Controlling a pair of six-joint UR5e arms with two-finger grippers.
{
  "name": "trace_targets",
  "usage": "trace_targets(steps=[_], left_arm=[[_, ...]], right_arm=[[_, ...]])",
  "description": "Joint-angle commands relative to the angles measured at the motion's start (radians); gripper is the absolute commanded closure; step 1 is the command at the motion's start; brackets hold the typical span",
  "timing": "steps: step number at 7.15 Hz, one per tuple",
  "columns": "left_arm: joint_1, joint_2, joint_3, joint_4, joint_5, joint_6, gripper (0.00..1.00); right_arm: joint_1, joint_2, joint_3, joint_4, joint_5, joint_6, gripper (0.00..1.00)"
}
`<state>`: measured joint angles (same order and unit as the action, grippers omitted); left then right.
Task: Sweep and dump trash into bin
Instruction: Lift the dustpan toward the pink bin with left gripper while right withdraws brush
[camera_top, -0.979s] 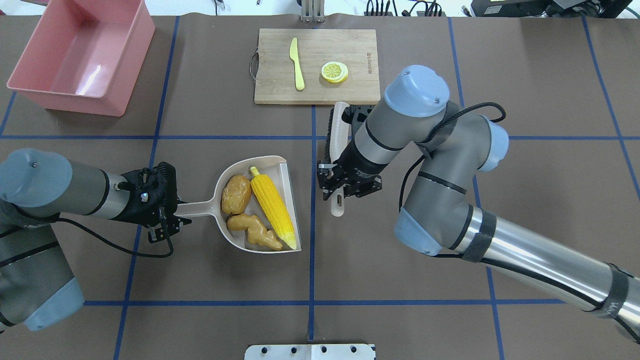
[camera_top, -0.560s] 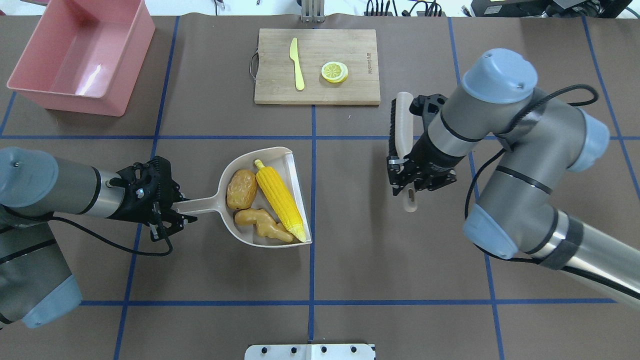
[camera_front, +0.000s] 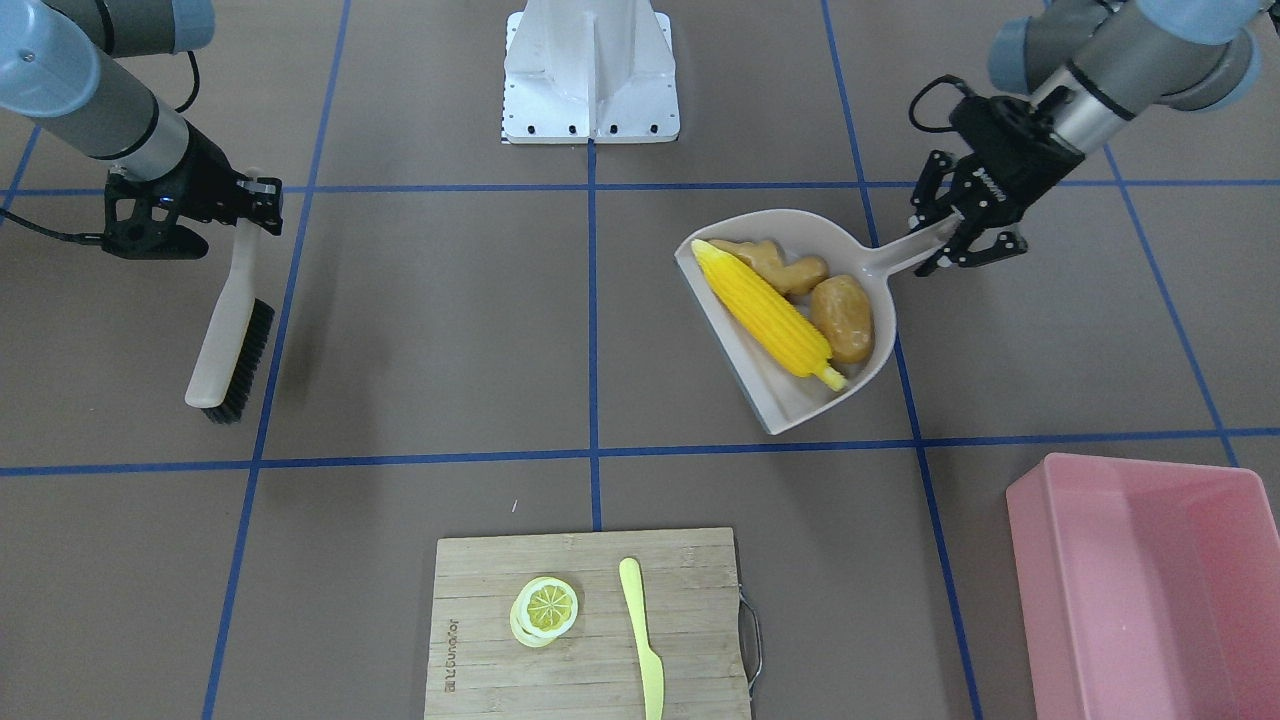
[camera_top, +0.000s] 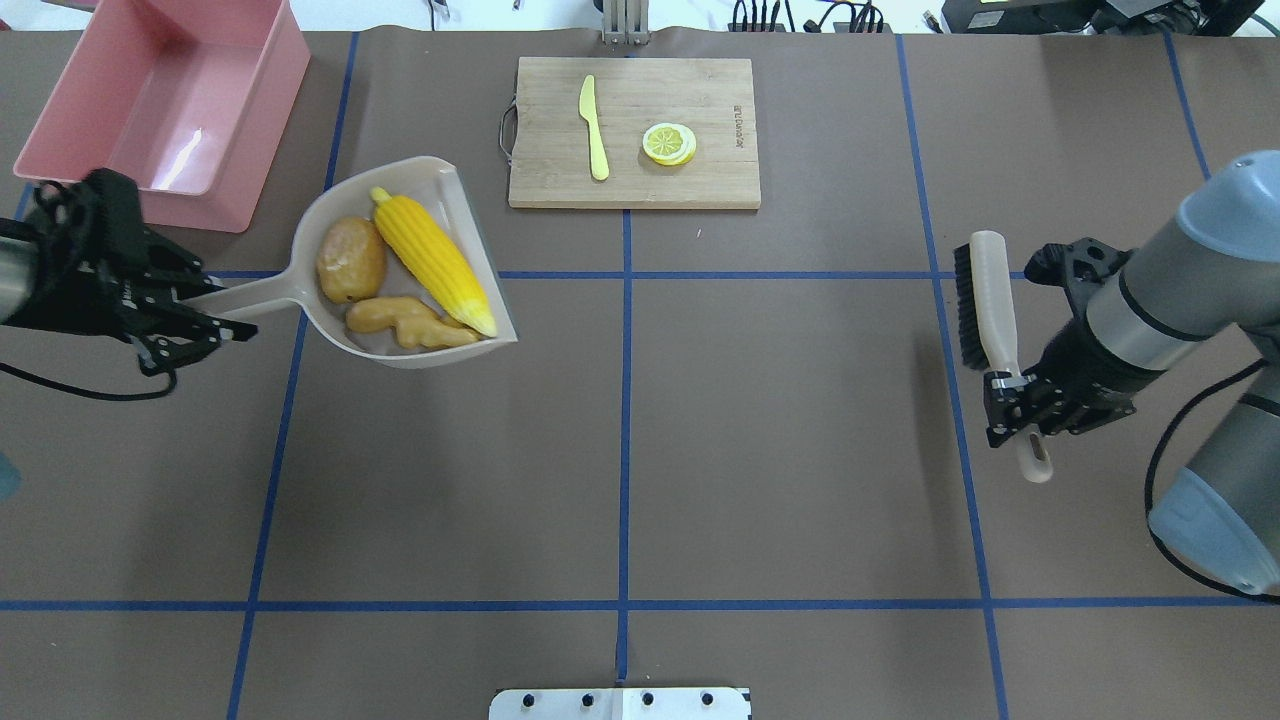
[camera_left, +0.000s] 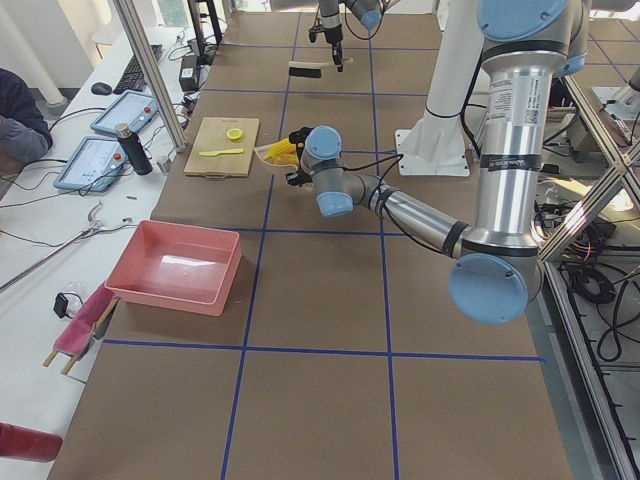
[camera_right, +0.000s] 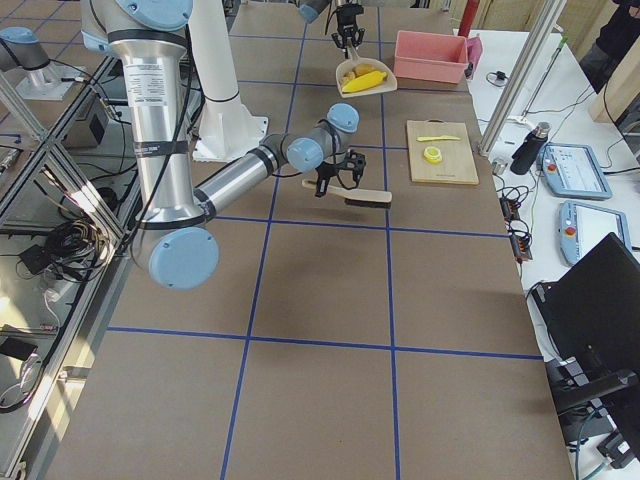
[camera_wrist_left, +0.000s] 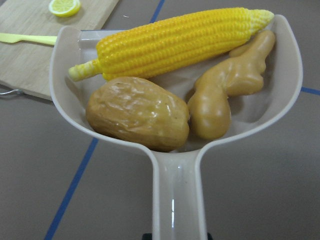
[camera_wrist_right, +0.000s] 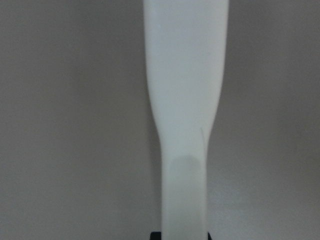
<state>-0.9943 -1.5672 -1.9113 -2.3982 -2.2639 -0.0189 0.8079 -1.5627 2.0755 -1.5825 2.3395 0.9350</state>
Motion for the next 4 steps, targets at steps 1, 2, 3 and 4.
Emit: trace_targets(steps=[1,2,3,4], left_arm=[[-0.320,0.129,0.026,0.039,-0.165,-0.013,1.00],[-0.431,0.142,0.076,0.094,-0.211,-0.015,1.00],[-0.508,0.135,0.148,0.143,-0.233,-0.006,1.00],[-0.547,0.109,0.205,0.224,-0.230,-0.004,1.00]], right_arm=[[0.000,-0.117,0.021,0.006,0.024,-0.086,1.00],[-0.001,-0.144,0.014,0.006,0.015,-0.119,1.00],[-0.004,-0.145,-0.020,0.006,0.012,-0.145,1.00],[-0.013,-0.145,-0.047,0.007,0.012,-0.153,1.00]])
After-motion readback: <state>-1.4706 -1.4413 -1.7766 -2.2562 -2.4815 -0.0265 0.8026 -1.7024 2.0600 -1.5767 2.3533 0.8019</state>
